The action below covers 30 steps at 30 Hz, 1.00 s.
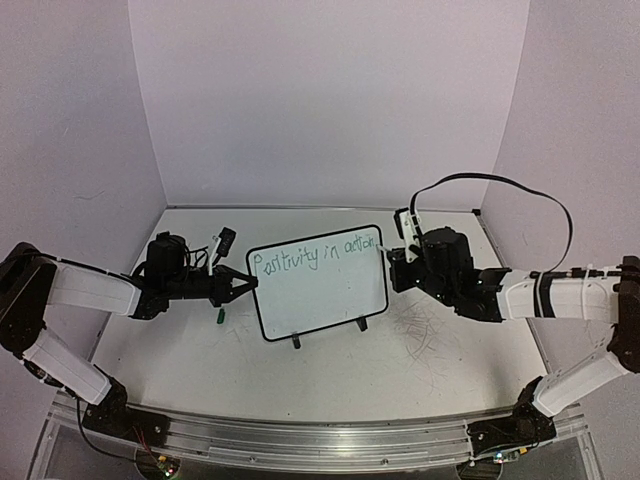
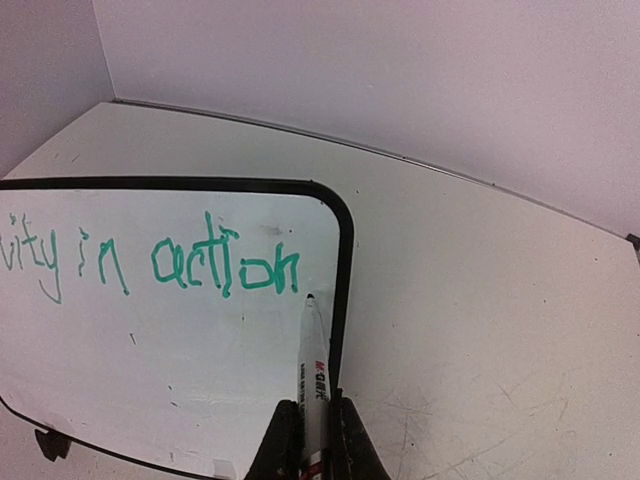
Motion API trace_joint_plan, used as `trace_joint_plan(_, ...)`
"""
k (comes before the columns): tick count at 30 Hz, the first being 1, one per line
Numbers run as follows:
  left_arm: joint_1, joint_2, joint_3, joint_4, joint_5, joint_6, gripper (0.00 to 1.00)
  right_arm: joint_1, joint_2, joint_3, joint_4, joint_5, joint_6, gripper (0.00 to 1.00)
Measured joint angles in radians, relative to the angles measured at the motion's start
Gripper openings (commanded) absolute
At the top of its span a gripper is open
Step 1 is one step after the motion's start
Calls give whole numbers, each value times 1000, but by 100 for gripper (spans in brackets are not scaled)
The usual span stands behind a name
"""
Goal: Write a sentence on the whiteboard
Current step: Write a sentence on the whiteboard, then put down the whiteboard on the whiteboard stand.
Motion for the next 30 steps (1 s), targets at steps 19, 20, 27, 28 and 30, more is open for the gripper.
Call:
trace_joint_plan(19, 0, 0, 0, -1, -2, -1, 0, 0, 18, 15, 7, -5, -2, 0)
trace_joint_plan(20, -1, 0, 0, 0, -3, 0, 0, 0, 1, 15, -1, -19, -1, 0)
trace_joint_plan(27, -4, -1, 0, 0, -18, 0, 3, 0, -269, 5, -4, -44, 11, 0)
trace_joint_plan(28, -4, -1, 0, 0, -19, 0, 4, 0, -301, 5, 2, -34, 11, 0)
trace_joint_plan(30, -5, -1, 0, 0, -22, 0, 7, 0, -345, 5, 7, -10, 10, 0)
